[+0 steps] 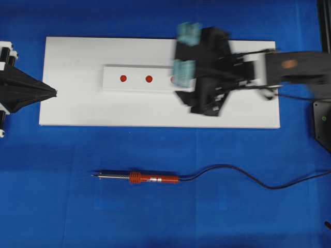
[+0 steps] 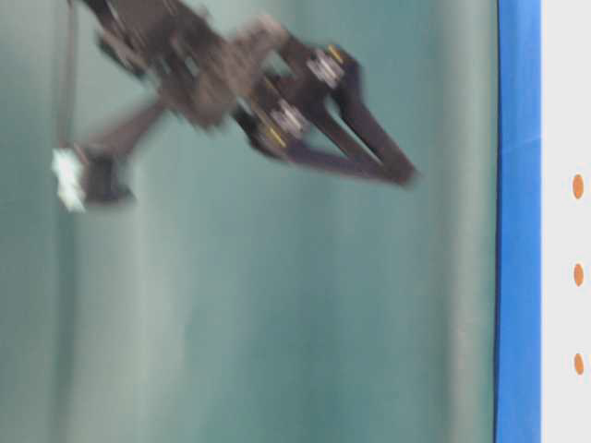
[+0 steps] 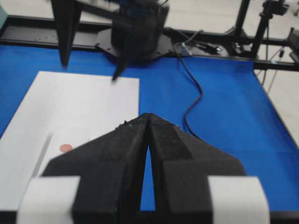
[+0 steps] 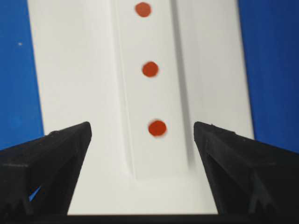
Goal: Touch the tip of the soldering iron to the mark.
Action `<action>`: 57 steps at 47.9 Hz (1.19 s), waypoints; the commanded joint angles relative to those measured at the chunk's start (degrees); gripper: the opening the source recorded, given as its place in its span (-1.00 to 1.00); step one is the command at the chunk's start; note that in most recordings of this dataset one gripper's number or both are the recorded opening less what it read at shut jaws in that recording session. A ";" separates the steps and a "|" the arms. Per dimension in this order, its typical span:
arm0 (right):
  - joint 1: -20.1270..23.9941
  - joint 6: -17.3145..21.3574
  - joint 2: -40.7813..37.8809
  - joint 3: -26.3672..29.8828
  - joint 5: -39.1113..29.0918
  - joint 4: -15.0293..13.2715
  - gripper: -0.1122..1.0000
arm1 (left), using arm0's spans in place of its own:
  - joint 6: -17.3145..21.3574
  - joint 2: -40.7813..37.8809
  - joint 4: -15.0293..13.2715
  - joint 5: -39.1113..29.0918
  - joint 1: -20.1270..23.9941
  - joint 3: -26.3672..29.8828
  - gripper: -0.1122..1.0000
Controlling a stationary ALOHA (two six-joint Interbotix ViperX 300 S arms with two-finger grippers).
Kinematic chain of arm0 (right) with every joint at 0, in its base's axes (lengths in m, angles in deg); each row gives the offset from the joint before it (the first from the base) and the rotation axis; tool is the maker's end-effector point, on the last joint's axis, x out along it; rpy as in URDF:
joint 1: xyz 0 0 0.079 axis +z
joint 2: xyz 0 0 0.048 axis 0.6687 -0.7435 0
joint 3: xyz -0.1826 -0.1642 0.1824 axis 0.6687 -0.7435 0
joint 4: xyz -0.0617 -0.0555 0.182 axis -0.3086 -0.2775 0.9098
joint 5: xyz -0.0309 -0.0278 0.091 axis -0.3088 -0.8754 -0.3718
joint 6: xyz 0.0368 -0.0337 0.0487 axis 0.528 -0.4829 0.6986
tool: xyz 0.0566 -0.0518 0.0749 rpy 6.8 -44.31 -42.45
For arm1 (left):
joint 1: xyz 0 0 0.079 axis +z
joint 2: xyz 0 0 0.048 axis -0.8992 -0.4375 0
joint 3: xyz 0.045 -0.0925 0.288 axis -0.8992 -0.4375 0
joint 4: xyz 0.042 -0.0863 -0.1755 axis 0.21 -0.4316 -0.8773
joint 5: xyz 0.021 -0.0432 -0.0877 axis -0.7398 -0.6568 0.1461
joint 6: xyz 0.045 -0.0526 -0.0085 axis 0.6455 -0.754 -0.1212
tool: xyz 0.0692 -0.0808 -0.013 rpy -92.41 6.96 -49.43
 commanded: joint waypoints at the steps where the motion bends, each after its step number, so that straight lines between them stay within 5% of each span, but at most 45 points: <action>1: -0.53 0.09 7.12 -3.96 2.37 -0.09 0.74 | -0.09 -0.18 0.09 0.26 -0.09 0.79 -0.80; 15: -0.97 0.53 26.28 -19.60 11.87 -0.09 0.74 | -0.09 -0.18 0.09 0.53 -0.18 0.88 -0.80; 31: -1.05 0.53 38.58 -32.78 20.65 -0.09 0.74 | -0.09 -0.26 0.09 0.53 -0.18 0.79 -0.80; 44: -1.05 1.76 43.86 -39.38 23.64 0.00 0.74 | -0.09 -0.18 0.09 0.53 -0.09 0.79 -0.80; 57: -1.05 2.11 44.12 -40.25 24.43 0.00 0.73 | 0.00 -0.18 0.09 0.53 -0.09 0.70 -0.80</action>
